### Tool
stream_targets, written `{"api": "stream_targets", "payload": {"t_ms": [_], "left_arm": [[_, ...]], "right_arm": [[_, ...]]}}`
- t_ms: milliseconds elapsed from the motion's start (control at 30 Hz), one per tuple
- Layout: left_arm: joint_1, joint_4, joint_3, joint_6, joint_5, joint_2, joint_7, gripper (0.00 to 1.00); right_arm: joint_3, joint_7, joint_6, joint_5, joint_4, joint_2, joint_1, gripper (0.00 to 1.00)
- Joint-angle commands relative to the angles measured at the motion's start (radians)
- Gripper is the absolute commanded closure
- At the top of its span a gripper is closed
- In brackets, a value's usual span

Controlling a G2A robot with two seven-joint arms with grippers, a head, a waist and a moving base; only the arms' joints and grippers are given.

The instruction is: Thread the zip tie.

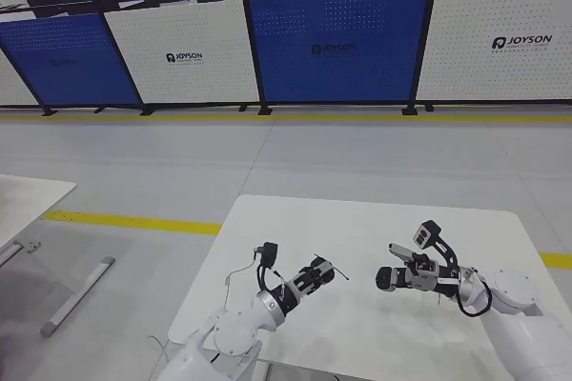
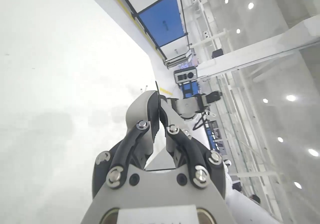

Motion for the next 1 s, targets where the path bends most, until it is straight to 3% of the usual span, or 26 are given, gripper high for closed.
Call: {"api": "stream_targets", "payload": {"t_ms": [0, 133, 233, 600, 767, 967], "left_arm": [[0.004, -0.017, -0.006, -0.032, -0.108, -0.004, 0.005, 1.00], [0.001, -0.054, -0.030, -0.072, -0.255, -0.009, -0.011, 1.00], [0.018, -0.095, -0.039, -0.109, -0.339, -0.010, -0.034, 1.00], [0.025, -0.105, -0.042, -0.112, -0.325, -0.008, -0.042, 1.00], [0.025, -0.105, -0.042, -0.112, -0.325, -0.008, -0.042, 1.00], [0.004, -0.045, -0.016, -0.097, -0.243, -0.009, -0.042, 1.00]], "right_arm": [[0.000, 0.000, 0.000, 0.000, 0.000, 0.000, 0.000, 0.00], [0.000, 0.000, 0.000, 0.000, 0.000, 0.000, 0.000, 0.00], [0.000, 0.000, 0.000, 0.000, 0.000, 0.000, 0.000, 0.00], [0.000, 0.000, 0.000, 0.000, 0.000, 0.000, 0.000, 0.00], [0.022, -0.037, -0.007, -0.068, -0.043, 0.011, -0.007, 0.00], [0.083, -0.038, 0.010, -0.124, -0.108, 0.035, -0.031, 0.00]]}}
